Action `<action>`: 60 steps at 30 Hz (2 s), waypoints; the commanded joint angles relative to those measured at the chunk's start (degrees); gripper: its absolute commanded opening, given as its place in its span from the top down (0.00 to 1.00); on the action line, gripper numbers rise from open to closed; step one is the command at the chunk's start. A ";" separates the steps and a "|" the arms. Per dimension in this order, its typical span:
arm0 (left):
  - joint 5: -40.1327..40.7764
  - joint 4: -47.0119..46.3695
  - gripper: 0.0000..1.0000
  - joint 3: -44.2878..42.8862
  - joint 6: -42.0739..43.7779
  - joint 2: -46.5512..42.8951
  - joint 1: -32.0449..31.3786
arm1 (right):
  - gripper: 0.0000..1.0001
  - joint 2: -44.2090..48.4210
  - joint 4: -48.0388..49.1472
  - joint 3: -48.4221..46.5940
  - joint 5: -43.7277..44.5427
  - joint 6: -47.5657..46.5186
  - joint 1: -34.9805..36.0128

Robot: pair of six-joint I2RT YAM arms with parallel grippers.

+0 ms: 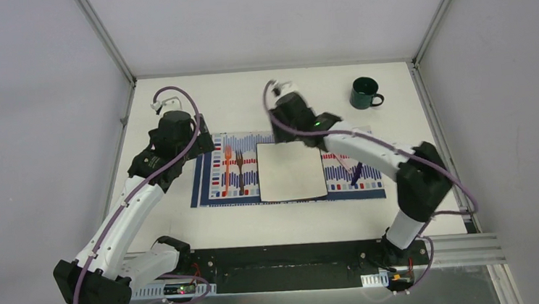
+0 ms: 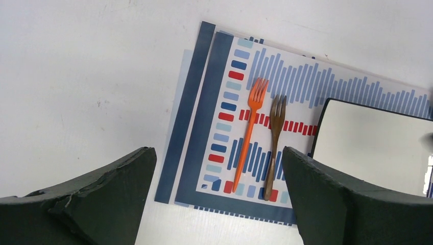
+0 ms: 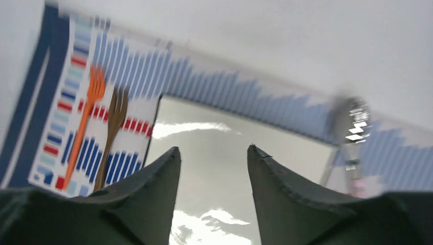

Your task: Set the dinner table for one person

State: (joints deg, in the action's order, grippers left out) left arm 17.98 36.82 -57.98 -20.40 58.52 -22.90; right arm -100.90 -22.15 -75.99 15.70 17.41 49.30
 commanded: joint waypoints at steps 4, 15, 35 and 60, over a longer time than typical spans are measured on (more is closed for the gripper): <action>-1.11 -4.08 0.01 1.00 -1.04 0.80 -0.32 | 0.57 10.26 -3.50 0.06 -4.10 -4.23 -16.20; -2.77 -6.10 0.01 1.28 -0.80 4.90 -0.31 | 0.48 8.04 -0.31 20.07 -0.44 0.71 -18.17; -2.46 -6.08 0.01 0.93 0.06 6.43 -0.31 | 0.49 21.80 13.40 29.46 0.16 2.86 -19.36; -15.04 -39.58 0.01 13.26 5.35 0.62 -0.40 | 0.38 44.74 13.92 28.81 14.26 -9.14 -15.26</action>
State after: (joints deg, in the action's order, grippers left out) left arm 4.34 3.29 -45.82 -16.05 60.51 -22.90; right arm -57.65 -16.43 -47.27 27.70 7.38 34.70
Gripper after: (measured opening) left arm 0.992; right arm 0.622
